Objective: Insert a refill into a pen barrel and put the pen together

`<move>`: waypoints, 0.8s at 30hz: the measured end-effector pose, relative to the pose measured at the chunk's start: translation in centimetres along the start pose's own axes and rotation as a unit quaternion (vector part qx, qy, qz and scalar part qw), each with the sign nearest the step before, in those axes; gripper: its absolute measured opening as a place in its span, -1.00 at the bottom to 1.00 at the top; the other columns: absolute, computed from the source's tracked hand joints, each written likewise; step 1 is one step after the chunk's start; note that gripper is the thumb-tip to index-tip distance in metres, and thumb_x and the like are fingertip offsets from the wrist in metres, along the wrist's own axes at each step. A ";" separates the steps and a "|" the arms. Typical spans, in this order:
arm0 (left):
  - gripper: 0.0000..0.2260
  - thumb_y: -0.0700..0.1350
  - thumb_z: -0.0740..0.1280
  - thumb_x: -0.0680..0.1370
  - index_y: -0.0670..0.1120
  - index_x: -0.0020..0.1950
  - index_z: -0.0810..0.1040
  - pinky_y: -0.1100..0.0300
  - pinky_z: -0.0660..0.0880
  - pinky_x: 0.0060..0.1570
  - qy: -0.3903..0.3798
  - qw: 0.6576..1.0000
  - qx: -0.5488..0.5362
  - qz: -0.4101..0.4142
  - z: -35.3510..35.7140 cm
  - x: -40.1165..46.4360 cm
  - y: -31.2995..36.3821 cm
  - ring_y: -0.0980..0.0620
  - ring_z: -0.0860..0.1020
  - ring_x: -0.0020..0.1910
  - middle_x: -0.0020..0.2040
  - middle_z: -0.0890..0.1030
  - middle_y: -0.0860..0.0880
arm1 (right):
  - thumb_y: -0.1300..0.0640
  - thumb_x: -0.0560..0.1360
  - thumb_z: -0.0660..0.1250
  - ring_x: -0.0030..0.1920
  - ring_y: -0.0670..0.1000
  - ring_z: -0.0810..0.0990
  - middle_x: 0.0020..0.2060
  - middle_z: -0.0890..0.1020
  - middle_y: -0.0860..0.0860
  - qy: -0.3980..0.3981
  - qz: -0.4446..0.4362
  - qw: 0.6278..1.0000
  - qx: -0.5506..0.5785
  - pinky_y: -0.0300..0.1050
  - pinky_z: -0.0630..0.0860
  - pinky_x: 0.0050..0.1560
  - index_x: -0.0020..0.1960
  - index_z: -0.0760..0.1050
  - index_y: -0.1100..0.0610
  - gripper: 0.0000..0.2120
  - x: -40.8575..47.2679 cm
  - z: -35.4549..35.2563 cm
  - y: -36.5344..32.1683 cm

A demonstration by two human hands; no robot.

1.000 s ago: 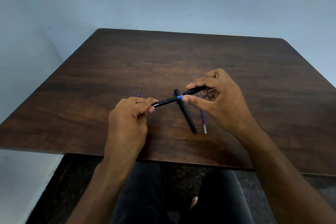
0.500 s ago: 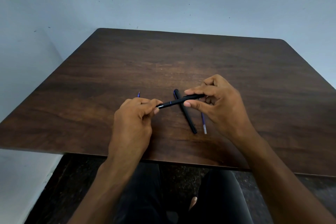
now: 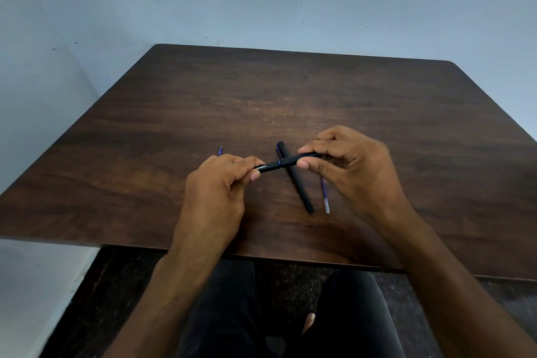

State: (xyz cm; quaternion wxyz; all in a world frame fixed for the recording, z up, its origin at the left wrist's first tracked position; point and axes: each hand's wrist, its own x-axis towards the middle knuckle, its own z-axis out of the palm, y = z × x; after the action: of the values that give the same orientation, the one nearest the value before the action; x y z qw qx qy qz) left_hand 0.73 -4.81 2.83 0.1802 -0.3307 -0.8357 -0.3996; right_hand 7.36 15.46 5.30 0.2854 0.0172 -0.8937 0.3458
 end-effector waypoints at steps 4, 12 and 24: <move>-0.84 -0.32 0.42 0.54 -0.11 0.04 0.72 0.21 0.45 -0.11 -0.003 1.000 0.007 0.011 -0.2 0.3 0.3 -0.02 0.56 -0.20 -0.15 0.68 0.04 | 0.10 0.43 0.51 -0.14 -0.06 0.63 -0.14 0.68 -0.01 -0.024 -0.017 1.000 -0.006 -0.18 0.55 -0.10 0.02 0.73 0.10 -0.81 0.5 -0.6 -0.4; -0.90 -0.30 0.39 0.55 -0.17 -0.07 0.70 0.07 0.46 -0.20 -0.013 0.997 0.033 0.069 -0.9 1.6 0.4 -0.04 0.54 -0.24 -0.22 0.67 -0.01 | 0.11 0.46 0.48 -0.16 -0.06 0.63 -0.16 0.67 -0.02 -0.020 -0.052 0.998 -0.028 -0.30 0.52 -0.12 -0.01 0.73 0.16 -0.84 0.5 -0.7 -0.6; -0.87 -0.12 0.48 0.51 0.02 0.04 0.73 0.54 0.43 -0.09 0.052 0.985 -0.137 -0.093 1.4 0.4 2.3 0.37 0.62 -0.10 -0.18 0.62 0.35 | 0.17 0.33 0.56 -0.38 0.06 0.64 -0.28 0.71 0.12 0.102 0.209 0.886 0.401 -0.10 0.63 -0.32 0.04 0.64 0.31 -0.65 1.2 -0.1 -0.3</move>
State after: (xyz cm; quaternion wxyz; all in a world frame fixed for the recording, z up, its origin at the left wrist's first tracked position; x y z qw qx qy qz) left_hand 2.03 -2.51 3.50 0.1383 -0.2519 -0.7898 -0.5419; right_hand 6.42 15.47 6.17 0.2654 -0.0921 -0.6273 0.7264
